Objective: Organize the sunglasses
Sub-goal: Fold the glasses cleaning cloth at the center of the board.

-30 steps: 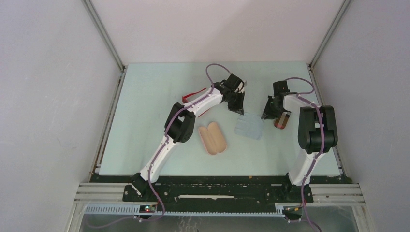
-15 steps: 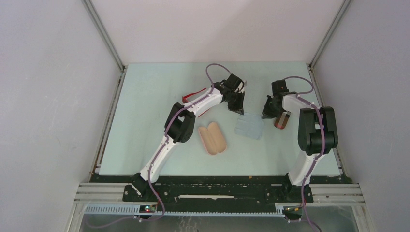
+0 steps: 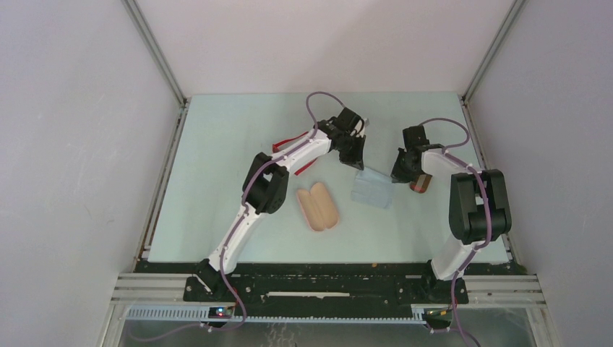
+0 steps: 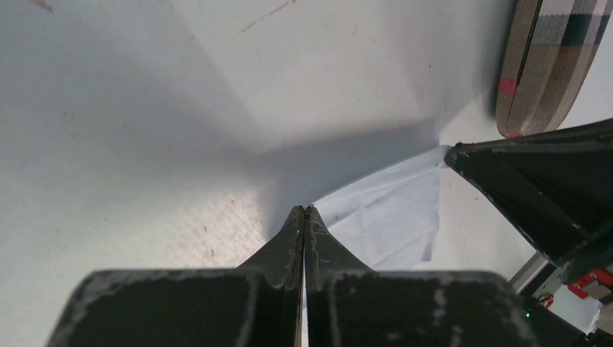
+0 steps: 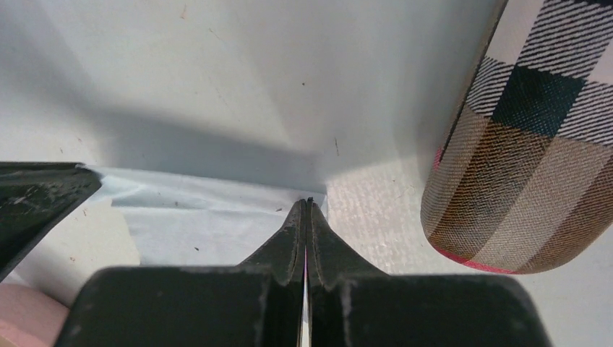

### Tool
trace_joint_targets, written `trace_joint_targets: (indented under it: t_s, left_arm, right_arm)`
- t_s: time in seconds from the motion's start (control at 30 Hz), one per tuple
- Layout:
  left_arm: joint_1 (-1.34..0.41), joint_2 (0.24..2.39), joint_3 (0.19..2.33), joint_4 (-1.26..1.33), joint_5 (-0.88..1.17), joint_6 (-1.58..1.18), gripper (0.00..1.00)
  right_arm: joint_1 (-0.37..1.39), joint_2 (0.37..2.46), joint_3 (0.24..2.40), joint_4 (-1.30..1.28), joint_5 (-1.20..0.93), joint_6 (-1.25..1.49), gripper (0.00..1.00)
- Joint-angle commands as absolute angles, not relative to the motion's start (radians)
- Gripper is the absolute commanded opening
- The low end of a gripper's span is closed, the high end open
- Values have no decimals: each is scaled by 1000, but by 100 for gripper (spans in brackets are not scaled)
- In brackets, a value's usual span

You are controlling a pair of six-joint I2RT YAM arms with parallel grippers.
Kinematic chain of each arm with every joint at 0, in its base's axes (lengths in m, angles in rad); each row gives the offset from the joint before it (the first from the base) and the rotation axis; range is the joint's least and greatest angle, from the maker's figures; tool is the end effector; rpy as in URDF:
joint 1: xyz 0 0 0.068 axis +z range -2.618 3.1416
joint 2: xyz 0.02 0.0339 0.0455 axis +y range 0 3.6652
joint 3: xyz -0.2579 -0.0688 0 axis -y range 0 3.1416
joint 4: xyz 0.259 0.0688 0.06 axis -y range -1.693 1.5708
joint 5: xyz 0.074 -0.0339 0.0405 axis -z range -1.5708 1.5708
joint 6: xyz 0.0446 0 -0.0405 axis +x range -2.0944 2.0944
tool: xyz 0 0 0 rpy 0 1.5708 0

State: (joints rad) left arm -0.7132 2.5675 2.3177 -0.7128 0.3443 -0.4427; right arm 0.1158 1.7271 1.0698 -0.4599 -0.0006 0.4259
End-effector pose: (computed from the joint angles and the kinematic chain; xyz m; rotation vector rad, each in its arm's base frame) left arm 0.4202 -0.3834 0.1525 0.5080 2.6446 -0.8526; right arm 0.3514 0.0409 0.1509 0.4167 2.6674 0.1675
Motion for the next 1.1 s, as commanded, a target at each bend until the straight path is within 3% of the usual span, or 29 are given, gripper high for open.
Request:
trace_joint_targets:
  t_s: [0.0,1.07]
  left_arm:
    - [-717,2446,2248,-715,358,-400,0]
    - [-762,2304,1971,-710,362,-322,0]
  right_arm:
    - [128,1667,1050,-445,33,445,0]
    - [195,1488,815,-433,18,468,0]
